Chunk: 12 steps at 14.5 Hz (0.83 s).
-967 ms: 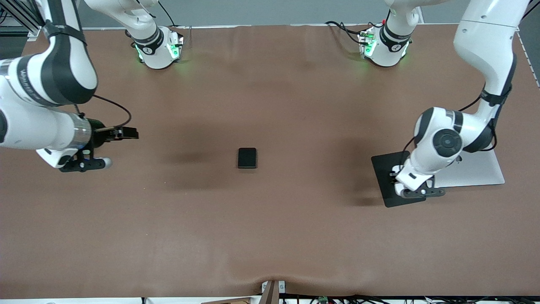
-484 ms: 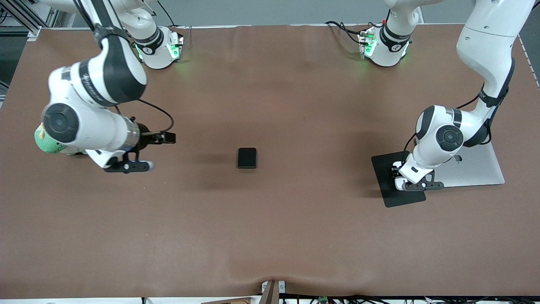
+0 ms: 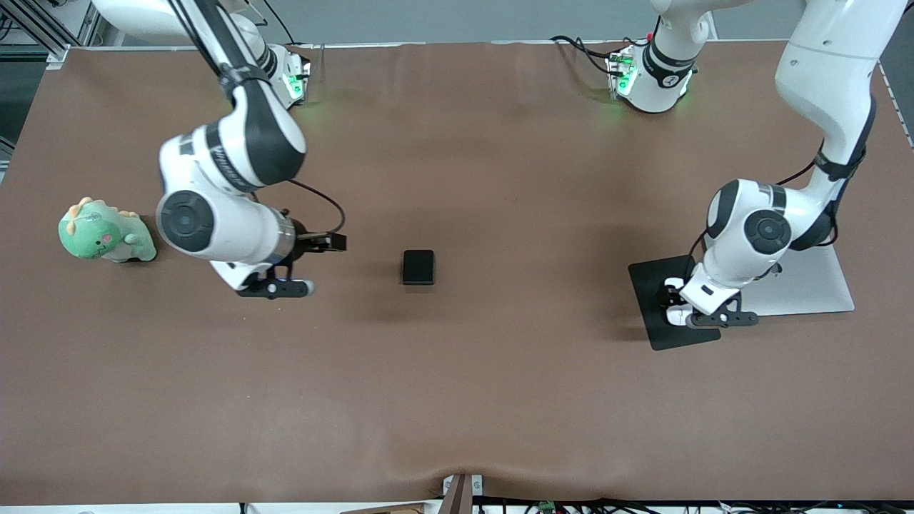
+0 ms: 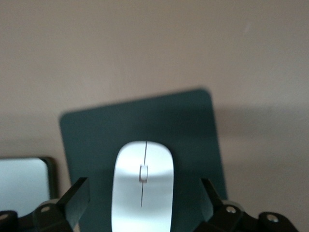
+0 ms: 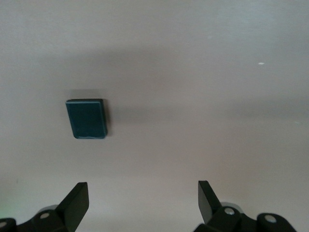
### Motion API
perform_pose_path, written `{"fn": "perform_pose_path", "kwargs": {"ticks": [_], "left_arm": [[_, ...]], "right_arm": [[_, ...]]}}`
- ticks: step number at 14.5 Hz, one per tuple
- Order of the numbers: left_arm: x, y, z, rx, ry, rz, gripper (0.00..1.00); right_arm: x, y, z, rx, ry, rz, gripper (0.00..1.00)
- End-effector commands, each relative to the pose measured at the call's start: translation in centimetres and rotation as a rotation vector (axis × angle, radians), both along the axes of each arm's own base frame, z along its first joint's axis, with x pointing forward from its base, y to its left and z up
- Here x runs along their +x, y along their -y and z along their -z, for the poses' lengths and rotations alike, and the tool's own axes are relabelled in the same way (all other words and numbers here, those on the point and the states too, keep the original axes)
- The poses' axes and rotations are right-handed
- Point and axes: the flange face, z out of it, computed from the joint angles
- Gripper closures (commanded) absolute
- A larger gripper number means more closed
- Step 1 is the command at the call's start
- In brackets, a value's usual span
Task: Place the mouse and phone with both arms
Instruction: 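Open the left gripper on the pad while the right gripper lowers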
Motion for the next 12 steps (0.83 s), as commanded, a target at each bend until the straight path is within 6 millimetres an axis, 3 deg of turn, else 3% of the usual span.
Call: {"fn": "perform_pose_path", "kwargs": {"ticks": [1,7,9,11,12], "left_arm": [[-0.1,1.3,-9.7,0.057,0.046,-0.004,0.00],[0.1,2.9,-29.7,0.048,0.048,-0.065,0.00],[-0.5,3.0,-34.2,0.027,0.003,-0.054,0.00],[-2.2,3.2,-38.2,-0.013,0.011,-0.030,0.00],[-3.1,3.3,-39.3,-0.011,0.014,-0.024,0.00]], "right_arm": [[-0.3,-3.0,2.5,0.013,0.002,0.048,0.00],[-2.0,-10.0,8.0,-0.013,0.051,0.111,0.00],[-2.4,-11.8,10.5,-0.015,0.075,0.128,0.00],[-2.9,-12.9,11.7,-0.017,0.083,0.128,0.00],[-3.1,-13.2,12.3,-0.021,0.082,0.124,0.00]]}}
